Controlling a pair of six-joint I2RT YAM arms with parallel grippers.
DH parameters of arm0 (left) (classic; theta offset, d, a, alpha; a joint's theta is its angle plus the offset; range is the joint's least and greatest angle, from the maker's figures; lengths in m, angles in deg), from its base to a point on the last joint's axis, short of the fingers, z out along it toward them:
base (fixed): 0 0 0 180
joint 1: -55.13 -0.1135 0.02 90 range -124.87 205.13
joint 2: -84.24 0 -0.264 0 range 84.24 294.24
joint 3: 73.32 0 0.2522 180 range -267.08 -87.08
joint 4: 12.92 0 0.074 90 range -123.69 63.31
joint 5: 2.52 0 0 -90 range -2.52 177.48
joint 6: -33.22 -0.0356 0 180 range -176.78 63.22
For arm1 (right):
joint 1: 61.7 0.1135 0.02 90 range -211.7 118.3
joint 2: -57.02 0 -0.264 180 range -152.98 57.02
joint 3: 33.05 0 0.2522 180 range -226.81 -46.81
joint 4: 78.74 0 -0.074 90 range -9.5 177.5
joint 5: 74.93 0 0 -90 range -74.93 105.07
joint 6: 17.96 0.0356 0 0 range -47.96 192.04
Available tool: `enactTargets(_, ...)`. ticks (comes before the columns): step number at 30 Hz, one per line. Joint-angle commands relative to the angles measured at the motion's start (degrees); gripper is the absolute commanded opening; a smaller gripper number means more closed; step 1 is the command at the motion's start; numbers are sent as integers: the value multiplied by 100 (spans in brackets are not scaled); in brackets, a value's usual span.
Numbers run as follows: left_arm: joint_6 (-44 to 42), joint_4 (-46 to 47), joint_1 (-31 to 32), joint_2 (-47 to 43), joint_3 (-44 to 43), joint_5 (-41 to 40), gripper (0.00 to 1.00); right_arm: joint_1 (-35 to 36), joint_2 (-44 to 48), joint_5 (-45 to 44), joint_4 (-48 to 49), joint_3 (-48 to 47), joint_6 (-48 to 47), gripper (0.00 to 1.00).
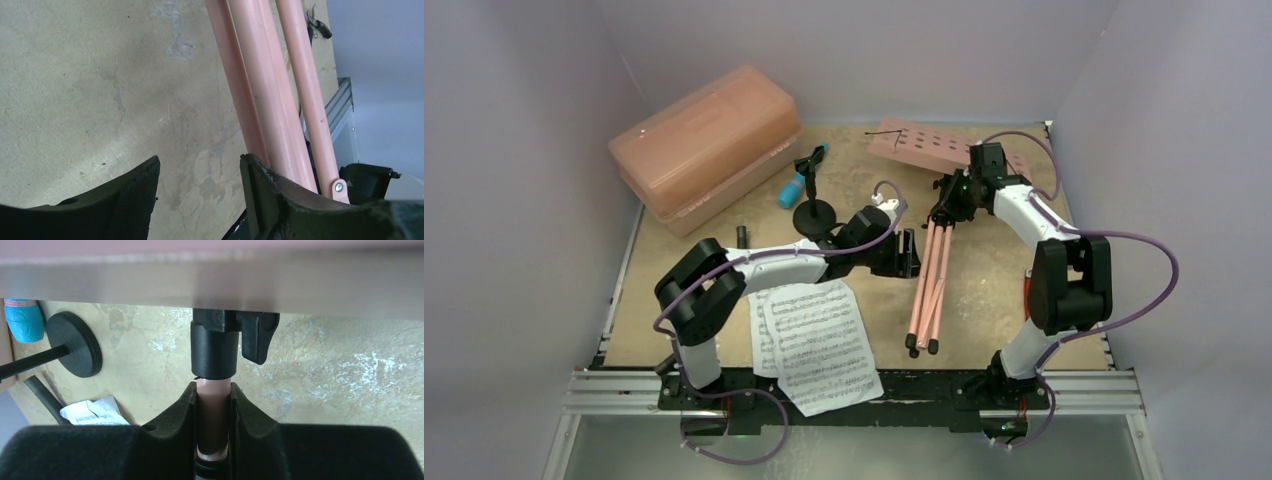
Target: Set up the instrument practice props
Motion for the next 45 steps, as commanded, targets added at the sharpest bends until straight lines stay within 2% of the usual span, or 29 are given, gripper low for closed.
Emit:
enactTargets(1, 166, -192, -57, -476, -238, -535, 60, 13, 631, 323, 929, -275, 23, 0)
enactTargets(8, 763, -1059, -180, -762, -393, -1140, 61, 22, 668, 513, 1069, -199, -48, 0)
enactTargets(13, 1139, -339, -201, -865, -299, -660, 61, 31, 705, 564, 1096, -175, -75, 0)
enactTargets(15, 1308, 260, -206, -734, -348, -235, 59, 44, 714, 623, 1113, -179, -84, 0)
enactTargets(18, 1362, 467, -194, -568, -456, 79, 57, 62, 715, 675, 1137, -170, -69, 0)
enactTargets(27, 1341, 317, -132, -69, -679, 486, 43, 66, 736, 783, 1151, -255, -4, 0)
enactTargets(37, 1287, 311, -125, 71, -735, 597, 34, 66, 776, 909, 1127, -401, 64, 0)
enactTargets(45, 1232, 384, -121, 145, -753, 721, 14, 66, 768, 943, 1060, -590, 119, 0)
